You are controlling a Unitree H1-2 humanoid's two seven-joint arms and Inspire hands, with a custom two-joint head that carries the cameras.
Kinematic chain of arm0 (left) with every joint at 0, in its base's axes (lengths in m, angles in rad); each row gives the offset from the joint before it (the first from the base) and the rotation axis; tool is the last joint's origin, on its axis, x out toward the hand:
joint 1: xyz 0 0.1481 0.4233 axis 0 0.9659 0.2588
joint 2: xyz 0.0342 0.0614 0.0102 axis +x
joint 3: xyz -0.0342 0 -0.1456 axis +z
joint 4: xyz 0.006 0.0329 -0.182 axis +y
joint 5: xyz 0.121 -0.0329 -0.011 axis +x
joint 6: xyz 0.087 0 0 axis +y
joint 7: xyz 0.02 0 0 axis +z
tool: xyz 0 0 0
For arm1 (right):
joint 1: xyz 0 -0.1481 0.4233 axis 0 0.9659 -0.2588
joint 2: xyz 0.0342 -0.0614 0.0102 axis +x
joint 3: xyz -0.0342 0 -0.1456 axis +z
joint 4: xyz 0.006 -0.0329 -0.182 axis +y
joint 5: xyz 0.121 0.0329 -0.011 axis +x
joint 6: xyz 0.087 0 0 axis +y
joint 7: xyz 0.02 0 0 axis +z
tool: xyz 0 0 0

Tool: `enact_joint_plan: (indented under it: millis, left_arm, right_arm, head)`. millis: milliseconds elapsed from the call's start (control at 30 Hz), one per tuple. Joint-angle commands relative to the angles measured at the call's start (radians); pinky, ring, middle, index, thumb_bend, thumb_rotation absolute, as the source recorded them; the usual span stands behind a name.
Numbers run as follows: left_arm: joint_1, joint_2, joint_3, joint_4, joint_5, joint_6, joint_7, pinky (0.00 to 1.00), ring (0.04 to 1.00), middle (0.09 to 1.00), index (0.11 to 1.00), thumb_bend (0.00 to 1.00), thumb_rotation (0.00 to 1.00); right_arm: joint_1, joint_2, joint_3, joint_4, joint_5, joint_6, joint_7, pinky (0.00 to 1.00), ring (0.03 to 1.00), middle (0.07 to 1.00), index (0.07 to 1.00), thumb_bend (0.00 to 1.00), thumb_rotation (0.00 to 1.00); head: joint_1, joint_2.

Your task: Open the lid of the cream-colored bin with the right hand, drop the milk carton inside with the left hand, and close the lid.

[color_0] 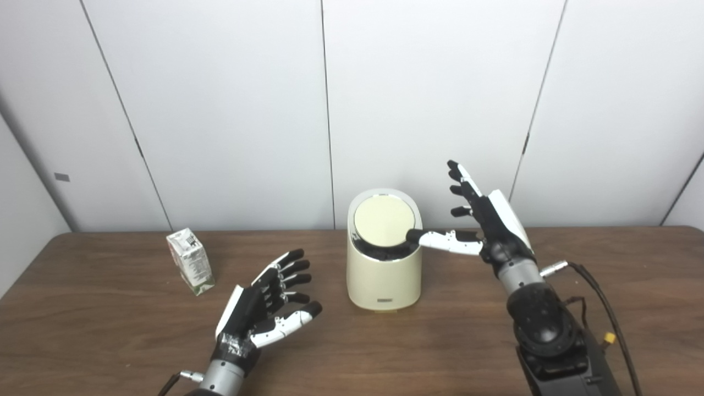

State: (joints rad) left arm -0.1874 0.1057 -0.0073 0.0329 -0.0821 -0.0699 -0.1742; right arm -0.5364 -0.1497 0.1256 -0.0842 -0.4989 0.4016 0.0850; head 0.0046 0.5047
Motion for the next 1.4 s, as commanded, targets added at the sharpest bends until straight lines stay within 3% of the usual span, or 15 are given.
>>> enact_joint_plan:
  millis: [0, 467, 933, 1367]
  left_arm:
    - [-0.039, -0.003, 0.000, -0.024, 0.003, -0.044, 0.007, 0.65, 0.796, 0.849, 0.907, 0.69, 0.17]
    - [-0.049, -0.011, -0.008, -0.014, 0.008, -0.052, 0.008, 0.65, 0.794, 0.858, 0.904, 0.72, 0.18]
    - [-0.053, -0.019, -0.018, -0.014, 0.019, -0.052, 0.018, 0.63, 0.785, 0.852, 0.909, 0.71, 0.18]
    - [-0.057, -0.023, -0.018, -0.020, 0.023, -0.049, 0.016, 0.62, 0.785, 0.854, 0.910, 0.71, 0.20]
  right_arm:
    - [-0.072, -0.011, 0.007, -0.002, -0.019, -0.007, -0.008, 0.74, 0.891, 0.950, 0.975, 0.91, 0.47]
    - [-0.179, -0.016, 0.066, 0.140, -0.082, -0.009, -0.025, 0.69, 0.868, 0.930, 0.958, 0.98, 0.49]
    - [-0.223, -0.030, 0.147, 0.222, -0.178, 0.029, -0.003, 0.68, 0.897, 0.952, 0.987, 0.96, 0.48]
    - [-0.236, -0.065, 0.216, 0.256, -0.271, 0.027, -0.012, 0.78, 0.910, 0.959, 0.967, 0.97, 0.37]
  head:
    - [0.003, 0.002]
    - [0.007, 0.002]
    - [0.017, 0.012]
    - [0.019, 0.026]
